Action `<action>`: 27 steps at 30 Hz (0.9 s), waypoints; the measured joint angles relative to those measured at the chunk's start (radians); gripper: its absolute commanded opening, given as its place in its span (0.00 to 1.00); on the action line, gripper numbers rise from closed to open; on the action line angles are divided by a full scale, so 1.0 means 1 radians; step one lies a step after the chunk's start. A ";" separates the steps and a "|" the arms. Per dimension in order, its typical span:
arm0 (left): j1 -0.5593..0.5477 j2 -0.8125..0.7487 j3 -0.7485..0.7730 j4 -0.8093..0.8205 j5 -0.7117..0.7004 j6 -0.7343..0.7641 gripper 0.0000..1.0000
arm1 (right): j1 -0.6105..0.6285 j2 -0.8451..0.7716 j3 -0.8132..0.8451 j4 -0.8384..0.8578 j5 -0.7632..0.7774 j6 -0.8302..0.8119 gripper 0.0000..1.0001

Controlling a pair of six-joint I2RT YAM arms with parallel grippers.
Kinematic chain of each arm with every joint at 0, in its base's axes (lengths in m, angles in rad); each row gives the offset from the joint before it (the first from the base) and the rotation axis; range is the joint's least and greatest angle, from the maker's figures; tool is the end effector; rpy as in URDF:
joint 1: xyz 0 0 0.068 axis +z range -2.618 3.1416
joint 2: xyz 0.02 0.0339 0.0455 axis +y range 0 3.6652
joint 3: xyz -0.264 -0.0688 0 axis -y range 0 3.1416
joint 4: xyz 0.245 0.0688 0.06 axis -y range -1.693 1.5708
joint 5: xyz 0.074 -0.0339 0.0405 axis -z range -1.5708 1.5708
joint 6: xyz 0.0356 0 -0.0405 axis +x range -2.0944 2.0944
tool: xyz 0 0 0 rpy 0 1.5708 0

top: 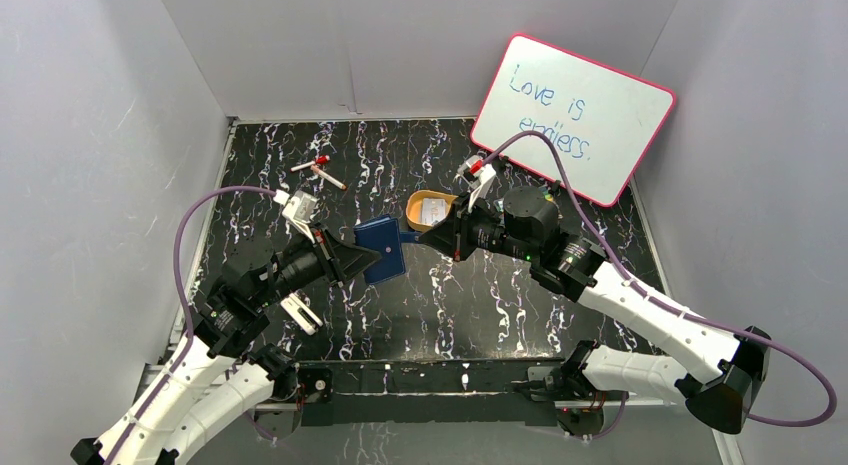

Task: Put the credit cards into the card holder
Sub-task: Close the card holder at the center of the board.

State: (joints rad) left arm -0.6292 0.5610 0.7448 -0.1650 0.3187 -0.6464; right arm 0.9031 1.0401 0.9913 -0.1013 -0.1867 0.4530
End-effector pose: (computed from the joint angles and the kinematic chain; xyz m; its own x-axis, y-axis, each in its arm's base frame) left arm 0.1019 -0.0880 0.3598 -0.4770 -0.3602 -0.8017 0.6575 0.4591 -0.5975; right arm 0.1445 0.1939 0.3729 -0.4707 0.0976 -0.8769 -0.7554 0.4689 0.4577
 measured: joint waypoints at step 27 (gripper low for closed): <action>-0.001 0.136 0.076 -0.022 -0.090 -0.008 0.00 | -0.006 0.013 0.011 0.037 -0.059 -0.006 0.00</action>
State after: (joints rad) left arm -0.6304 0.6968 0.8204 -0.1867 0.2283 -0.6548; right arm 0.8974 1.0534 1.0027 -0.0639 -0.2459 0.4473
